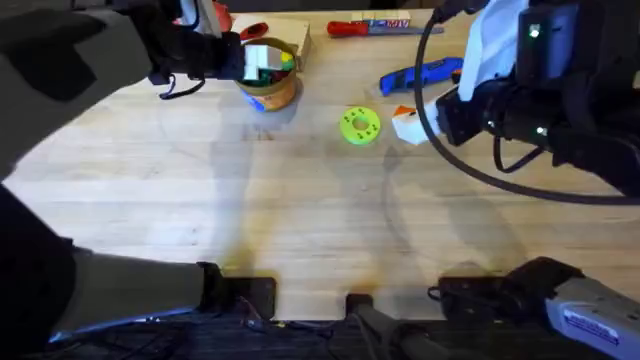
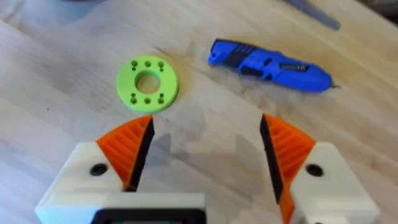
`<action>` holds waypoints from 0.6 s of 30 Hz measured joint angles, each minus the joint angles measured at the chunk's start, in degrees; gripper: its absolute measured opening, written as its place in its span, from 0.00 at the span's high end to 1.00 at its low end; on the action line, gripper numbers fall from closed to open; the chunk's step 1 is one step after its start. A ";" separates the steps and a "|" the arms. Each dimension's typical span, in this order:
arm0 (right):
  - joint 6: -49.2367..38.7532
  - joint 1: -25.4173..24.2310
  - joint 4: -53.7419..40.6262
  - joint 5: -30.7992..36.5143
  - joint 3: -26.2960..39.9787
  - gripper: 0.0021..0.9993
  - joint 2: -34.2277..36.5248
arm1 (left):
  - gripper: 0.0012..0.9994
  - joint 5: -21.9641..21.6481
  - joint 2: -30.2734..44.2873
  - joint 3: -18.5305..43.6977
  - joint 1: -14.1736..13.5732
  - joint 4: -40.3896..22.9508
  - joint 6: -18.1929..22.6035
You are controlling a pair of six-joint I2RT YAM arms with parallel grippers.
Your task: Pick up the gripper from the table and insert it into the empty holder that is missing its gripper. Then pick up a screw, insert it into the mounting hole, and use the screwdriver to tighten it. Finally, clean up the table by picking up the vegetable and placing it into the bucket.
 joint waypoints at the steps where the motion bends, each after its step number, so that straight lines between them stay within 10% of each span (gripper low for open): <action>1: 0.44 0.00 -0.76 0.00 0.00 0.01 0.00 | 0.02 -0.11 -0.32 -0.01 0.00 -0.15 -0.01; 9: 3.32 0.00 -19.13 0.00 6.35 0.01 -0.25 | 0.02 -0.32 -11.25 -0.02 0.00 -4.57 1.80; 18: 3.99 0.00 -39.83 -0.02 23.75 0.01 -5.91 | 0.02 -0.30 -32.29 -0.02 0.00 -26.90 12.34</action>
